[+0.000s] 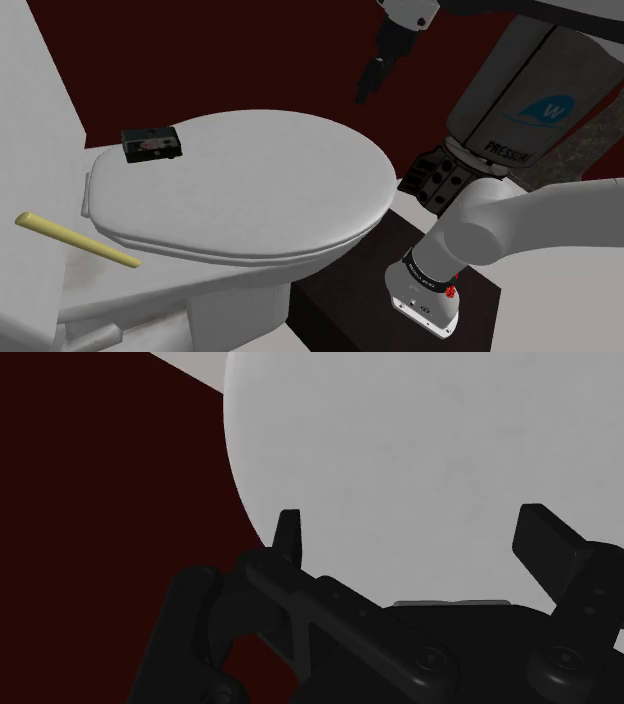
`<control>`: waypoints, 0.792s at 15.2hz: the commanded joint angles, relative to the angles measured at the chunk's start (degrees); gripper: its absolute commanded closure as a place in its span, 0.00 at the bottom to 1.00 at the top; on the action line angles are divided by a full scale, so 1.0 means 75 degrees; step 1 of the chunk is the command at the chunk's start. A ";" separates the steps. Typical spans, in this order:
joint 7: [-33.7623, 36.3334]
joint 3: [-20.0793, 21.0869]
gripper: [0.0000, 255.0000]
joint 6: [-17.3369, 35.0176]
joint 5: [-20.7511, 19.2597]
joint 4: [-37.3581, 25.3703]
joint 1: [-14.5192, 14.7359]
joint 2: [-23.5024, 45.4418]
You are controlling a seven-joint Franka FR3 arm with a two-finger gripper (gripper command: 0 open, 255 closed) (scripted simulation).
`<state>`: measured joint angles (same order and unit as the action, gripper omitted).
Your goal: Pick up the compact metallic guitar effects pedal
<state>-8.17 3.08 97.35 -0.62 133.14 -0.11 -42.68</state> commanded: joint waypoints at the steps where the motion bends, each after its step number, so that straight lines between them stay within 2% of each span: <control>1: 0.0000 0.0000 0.00 0.0000 0.0000 0.0000 0.0000 0.0000; 12: 0.2897 0.1769 0.00 0.0399 0.0888 -0.1227 0.0104 0.2004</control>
<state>11.50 15.29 100.26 5.66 125.19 0.69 -29.18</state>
